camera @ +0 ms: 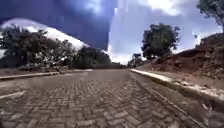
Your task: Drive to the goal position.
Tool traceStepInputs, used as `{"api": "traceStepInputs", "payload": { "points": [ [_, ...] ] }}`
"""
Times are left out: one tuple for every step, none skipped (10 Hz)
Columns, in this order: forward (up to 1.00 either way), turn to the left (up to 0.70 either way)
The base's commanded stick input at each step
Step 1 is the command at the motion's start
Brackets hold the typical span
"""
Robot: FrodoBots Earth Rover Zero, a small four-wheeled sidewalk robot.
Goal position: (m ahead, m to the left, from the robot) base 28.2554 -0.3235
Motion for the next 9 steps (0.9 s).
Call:
{"api": "traceStepInputs", "payload": {
  "points": [
    [0.7, 0.0],
    [0.7, 0.0],
    [0.7, 0.0],
    [0.7, 0.0],
    [0.7, 0.0],
    [0.7, 0.0],
    [0.7, 0.0],
    [0.7, 0.0],
    [0.7, 0.0]
  ]
}}
